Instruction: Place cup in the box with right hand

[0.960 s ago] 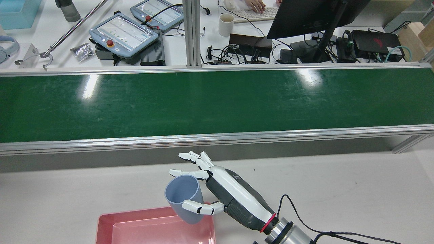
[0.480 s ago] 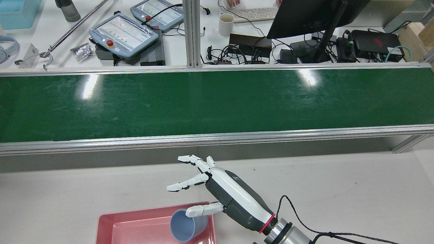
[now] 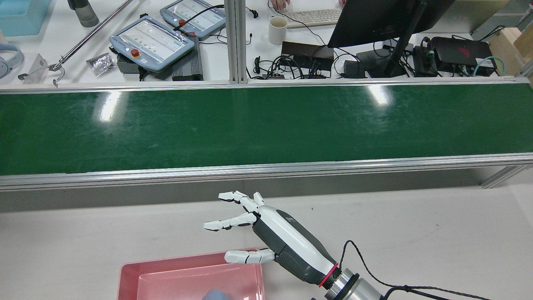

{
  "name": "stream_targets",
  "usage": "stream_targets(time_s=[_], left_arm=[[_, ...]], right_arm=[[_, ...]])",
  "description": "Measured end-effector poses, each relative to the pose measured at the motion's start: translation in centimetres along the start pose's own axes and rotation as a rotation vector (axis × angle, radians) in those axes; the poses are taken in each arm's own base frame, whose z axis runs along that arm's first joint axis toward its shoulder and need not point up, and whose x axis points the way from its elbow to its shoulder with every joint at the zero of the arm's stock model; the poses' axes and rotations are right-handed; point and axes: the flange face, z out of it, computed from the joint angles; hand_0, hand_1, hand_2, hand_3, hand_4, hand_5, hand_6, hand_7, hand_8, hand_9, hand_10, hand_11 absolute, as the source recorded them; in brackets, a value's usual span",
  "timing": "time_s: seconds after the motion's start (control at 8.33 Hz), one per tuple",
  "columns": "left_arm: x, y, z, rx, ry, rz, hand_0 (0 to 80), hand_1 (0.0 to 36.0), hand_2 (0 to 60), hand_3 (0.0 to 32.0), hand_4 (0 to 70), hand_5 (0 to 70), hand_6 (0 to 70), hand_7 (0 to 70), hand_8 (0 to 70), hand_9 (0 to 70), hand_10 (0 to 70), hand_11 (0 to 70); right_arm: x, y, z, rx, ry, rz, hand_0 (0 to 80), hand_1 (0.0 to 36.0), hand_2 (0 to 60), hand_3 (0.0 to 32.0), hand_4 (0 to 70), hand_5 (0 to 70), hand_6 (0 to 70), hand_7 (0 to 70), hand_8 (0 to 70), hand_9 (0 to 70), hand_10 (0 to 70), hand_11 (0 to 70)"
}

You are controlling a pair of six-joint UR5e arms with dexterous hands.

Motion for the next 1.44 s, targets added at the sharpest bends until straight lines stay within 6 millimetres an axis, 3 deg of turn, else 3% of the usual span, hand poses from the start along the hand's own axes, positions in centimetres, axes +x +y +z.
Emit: stream_targets(time_s=[0.12, 0.24, 0.48, 0.6, 0.84, 0.96, 1.2, 1.32, 1.44], left_arm=[[0.0, 0.0, 0.0, 0.0, 0.0, 0.0, 0.0, 0.0, 0.0, 0.0, 0.0, 0.0, 0.0, 0.0, 0.0, 0.0, 0.0, 0.0], [0.0, 0.0, 0.0, 0.001, 0.0, -0.001, 0.0, 0.0, 0.0, 0.0, 0.0, 0.0, 0.0, 0.0, 0.0, 0.0, 0.0, 0.0], [0.0, 0.0, 0.0, 0.0, 0.0, 0.0, 0.0, 0.0, 0.0, 0.0, 0.0, 0.0, 0.0, 0.0, 0.0, 0.0, 0.0, 0.0], [0.0, 0.0, 0.0, 0.0, 0.0, 0.0, 0.0, 0.0, 0.0, 0.0, 0.0, 0.0, 0.0, 0.0, 0.0, 0.0, 0.0, 0.0], [0.0, 0.0, 0.0, -0.001, 0.0, 0.0, 0.0, 0.0, 0.0, 0.0, 0.0, 0.0, 0.0, 0.0, 0.0, 0.0, 0.0, 0.0], [0.0, 0.0, 0.0, -0.001, 0.0, 0.0, 0.0, 0.0, 0.0, 0.0, 0.0, 0.0, 0.0, 0.0, 0.0, 0.0, 0.0, 0.0], [0.1, 0.0, 0.0, -0.002, 0.001, 0.001, 0.0, 0.0, 0.0, 0.0, 0.0, 0.0, 0.0, 0.0, 0.0, 0.0, 0.0, 0.0], [0.1, 0.0, 0.0, -0.002, 0.001, 0.001, 0.0, 0.0, 0.0, 0.0, 0.0, 0.0, 0.0, 0.0, 0.0, 0.0, 0.0, 0.0], [0.1, 0.0, 0.0, -0.002, 0.001, 0.001, 0.0, 0.0, 0.0, 0.0, 0.0, 0.0, 0.0, 0.0, 0.0, 0.0, 0.0, 0.0]], right_arm=[[-2.6, -2.7, 0.3, 0.0, -0.023, 0.018, 38.7, 0.0, 0.0, 14.8, 33.2, 0.2, 2.4, 23.7, 5.8, 10.0, 0.0, 0.0], [-5.9, -5.8, 1.1, -0.011, -0.054, 0.014, 41.7, 0.0, 0.0, 10.6, 34.6, 1.0, 3.1, 24.1, 6.5, 10.8, 0.0, 0.1], [-12.4, -11.7, 2.3, -0.012, -0.108, 0.007, 40.9, 0.0, 0.0, 0.2, 49.8, 0.6, 5.0, 28.0, 8.0, 14.0, 2.6, 3.4], [-14.1, -15.0, 1.9, 0.022, -0.114, 0.037, 41.7, 0.0, 0.4, 0.0, 58.3, 0.4, 6.2, 31.6, 8.8, 16.1, 3.3, 4.2], [-17.4, -22.8, -0.7, 0.127, -0.116, 0.081, 39.1, 0.0, 0.0, 0.0, 41.6, 1.0, 5.4, 26.1, 9.6, 15.2, 3.3, 4.5], [-19.3, -26.6, -2.6, 0.179, -0.135, 0.084, 38.3, 0.0, 0.0, 0.0, 39.7, 1.1, 5.5, 25.0, 10.2, 15.7, 4.0, 5.5], [-21.7, -36.0, -6.0, 0.255, -0.183, 0.135, 38.8, 0.0, 0.4, 0.0, 49.9, 0.6, 6.5, 30.0, 9.4, 16.3, 4.4, 5.9], [-22.7, -40.3, -8.3, 0.29, -0.212, 0.162, 39.6, 0.0, 4.7, 0.0, 54.0, 0.6, 7.9, 35.5, 9.5, 18.3, 4.9, 6.7], [-24.3, -43.7, -11.5, 0.337, -0.251, 0.169, 38.6, 0.9, 10.7, 0.0, 52.4, 0.6, 8.8, 38.2, 9.4, 19.1, 5.1, 7.0]])
